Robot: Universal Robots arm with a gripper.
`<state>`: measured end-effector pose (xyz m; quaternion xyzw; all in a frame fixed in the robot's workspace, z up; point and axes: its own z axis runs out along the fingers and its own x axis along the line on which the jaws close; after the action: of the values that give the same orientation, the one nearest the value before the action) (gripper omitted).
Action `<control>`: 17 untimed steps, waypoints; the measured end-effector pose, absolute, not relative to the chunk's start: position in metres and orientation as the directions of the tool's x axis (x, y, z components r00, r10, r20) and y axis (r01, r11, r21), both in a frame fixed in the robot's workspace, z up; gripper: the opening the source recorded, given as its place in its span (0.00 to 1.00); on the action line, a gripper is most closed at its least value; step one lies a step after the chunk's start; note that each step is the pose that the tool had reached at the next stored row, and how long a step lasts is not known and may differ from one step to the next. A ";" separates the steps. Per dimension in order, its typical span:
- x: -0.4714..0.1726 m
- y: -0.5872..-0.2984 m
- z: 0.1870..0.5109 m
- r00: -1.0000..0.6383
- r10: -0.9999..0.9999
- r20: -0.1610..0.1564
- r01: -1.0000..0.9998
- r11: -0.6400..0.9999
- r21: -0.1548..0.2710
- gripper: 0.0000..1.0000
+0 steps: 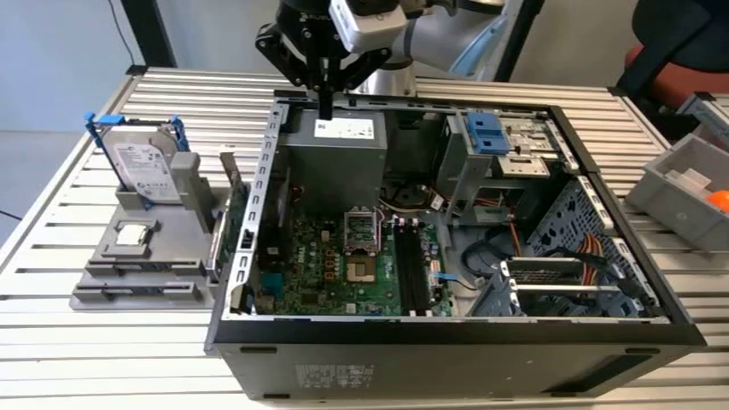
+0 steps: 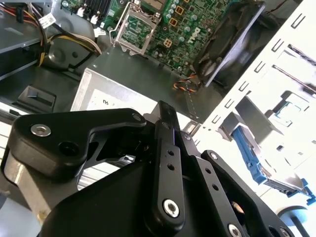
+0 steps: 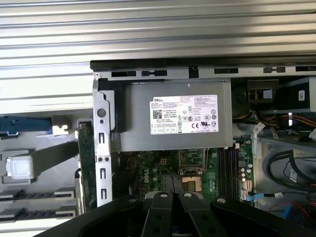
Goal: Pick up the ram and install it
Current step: 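Reach for the ram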
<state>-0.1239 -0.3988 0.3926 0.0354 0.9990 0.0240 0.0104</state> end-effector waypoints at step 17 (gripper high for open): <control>-0.131 -0.399 0.393 -0.997 0.071 -0.017 0.070 0.996 0.049 0.00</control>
<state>-0.1305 -0.3988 0.3926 0.0354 0.9990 0.0240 0.0093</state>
